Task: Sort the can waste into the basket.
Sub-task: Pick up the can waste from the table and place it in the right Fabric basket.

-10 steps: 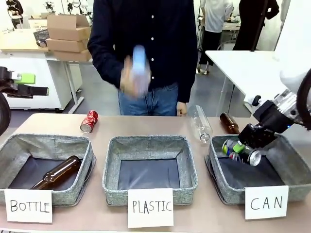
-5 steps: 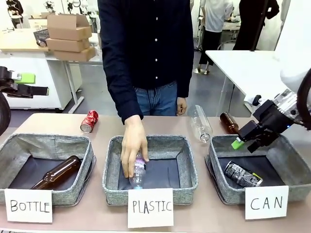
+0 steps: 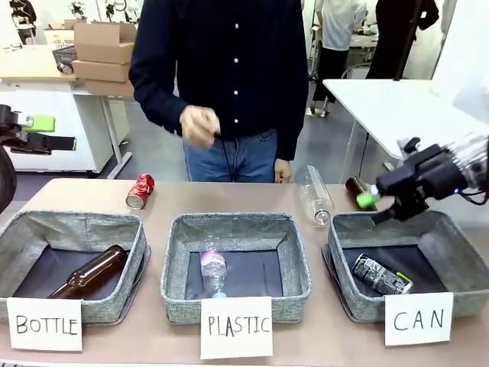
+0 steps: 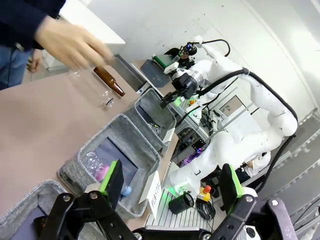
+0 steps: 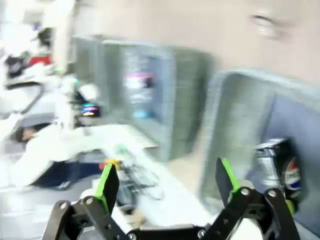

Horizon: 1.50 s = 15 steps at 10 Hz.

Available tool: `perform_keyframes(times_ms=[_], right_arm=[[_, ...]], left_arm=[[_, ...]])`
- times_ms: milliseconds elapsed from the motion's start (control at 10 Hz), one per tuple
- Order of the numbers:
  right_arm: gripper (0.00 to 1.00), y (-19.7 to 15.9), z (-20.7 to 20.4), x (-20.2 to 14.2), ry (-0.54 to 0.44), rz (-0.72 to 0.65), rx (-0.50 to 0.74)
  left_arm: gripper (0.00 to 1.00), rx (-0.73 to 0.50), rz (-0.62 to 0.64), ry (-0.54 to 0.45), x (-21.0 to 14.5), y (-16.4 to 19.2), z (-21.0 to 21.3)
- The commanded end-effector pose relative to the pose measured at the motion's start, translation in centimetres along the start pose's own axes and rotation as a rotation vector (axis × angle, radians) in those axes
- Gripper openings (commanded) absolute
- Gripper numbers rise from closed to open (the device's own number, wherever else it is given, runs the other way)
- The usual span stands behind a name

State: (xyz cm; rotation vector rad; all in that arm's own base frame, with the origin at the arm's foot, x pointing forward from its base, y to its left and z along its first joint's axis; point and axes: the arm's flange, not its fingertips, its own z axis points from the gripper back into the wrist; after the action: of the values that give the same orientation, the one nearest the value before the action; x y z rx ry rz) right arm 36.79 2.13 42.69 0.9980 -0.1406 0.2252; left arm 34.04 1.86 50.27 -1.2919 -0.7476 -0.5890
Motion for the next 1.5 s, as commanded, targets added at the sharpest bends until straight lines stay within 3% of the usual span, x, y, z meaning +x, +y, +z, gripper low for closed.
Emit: perform_keyframes(times_ms=[0,100,200,1400], right_arm=[[1.0,-0.1,1.9,0.5,-0.178,-0.168,0.835],[1.0,-0.3,1.9,0.7,-0.203,-0.147,0.887],[1.0,1.1,1.3,0.0,-0.025,-0.021,0.167],[1.0,1.1,1.3,0.0,-0.025,-0.021,0.167]], left_arm=[[1.0,-0.017,-0.022,-0.021,0.1,-0.1,-0.1],[1.0,-0.017,-0.022,-0.021,0.1,-0.1,-0.1],[1.0,-0.017,-0.022,-0.021,0.1,-0.1,-0.1],[1.0,-0.017,-0.022,-0.021,0.1,-0.1,-0.1]])
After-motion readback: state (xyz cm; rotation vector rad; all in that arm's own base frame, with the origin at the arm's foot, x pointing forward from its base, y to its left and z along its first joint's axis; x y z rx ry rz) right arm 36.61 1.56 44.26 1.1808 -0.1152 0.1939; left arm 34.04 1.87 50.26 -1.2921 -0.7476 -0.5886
